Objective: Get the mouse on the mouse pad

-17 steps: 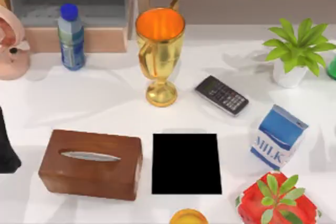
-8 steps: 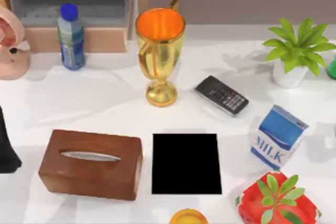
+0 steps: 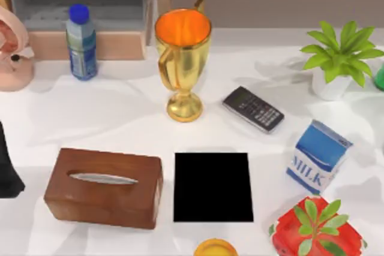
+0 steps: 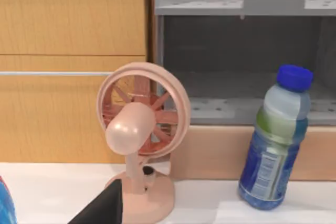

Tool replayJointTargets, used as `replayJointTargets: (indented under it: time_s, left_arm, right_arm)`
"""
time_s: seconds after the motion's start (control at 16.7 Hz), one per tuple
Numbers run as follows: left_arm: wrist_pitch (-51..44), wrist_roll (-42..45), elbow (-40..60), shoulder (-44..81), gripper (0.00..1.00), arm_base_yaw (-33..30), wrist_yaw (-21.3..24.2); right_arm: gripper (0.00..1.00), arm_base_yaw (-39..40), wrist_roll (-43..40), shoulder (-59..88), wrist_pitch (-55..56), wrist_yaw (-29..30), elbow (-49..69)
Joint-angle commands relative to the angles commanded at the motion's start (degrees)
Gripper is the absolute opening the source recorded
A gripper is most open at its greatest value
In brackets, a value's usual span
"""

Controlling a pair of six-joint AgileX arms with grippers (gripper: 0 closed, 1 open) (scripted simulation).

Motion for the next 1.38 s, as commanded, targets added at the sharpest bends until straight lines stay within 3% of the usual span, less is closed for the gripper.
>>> replayJointTargets:
  time_s: [0.3,0.6,1.02,1.38]
  left_arm:
    - [0.0,0.0,0.0,0.0,1.0,0.0,0.0]
    - [0.0,0.0,0.0,0.0,1.0,0.0,0.0]
    - [0.0,0.0,0.0,0.0,1.0,0.0,0.0]
    - [0.0,0.0,0.0,0.0,1.0,0.0,0.0]
  right_arm:
    - [1.0,-0.9,-4.7,21.4,-13.3,0.0,16.1]
    - [1.0,-1.4,-7.1,31.5,-19.3,0.0,24.5]
    - [1.0,-1.2,-7.1,31.7,-18.5,0.0,23.8]
    - [1.0,-1.7,-7.5,34.0,-5.2,0.1,12.7]
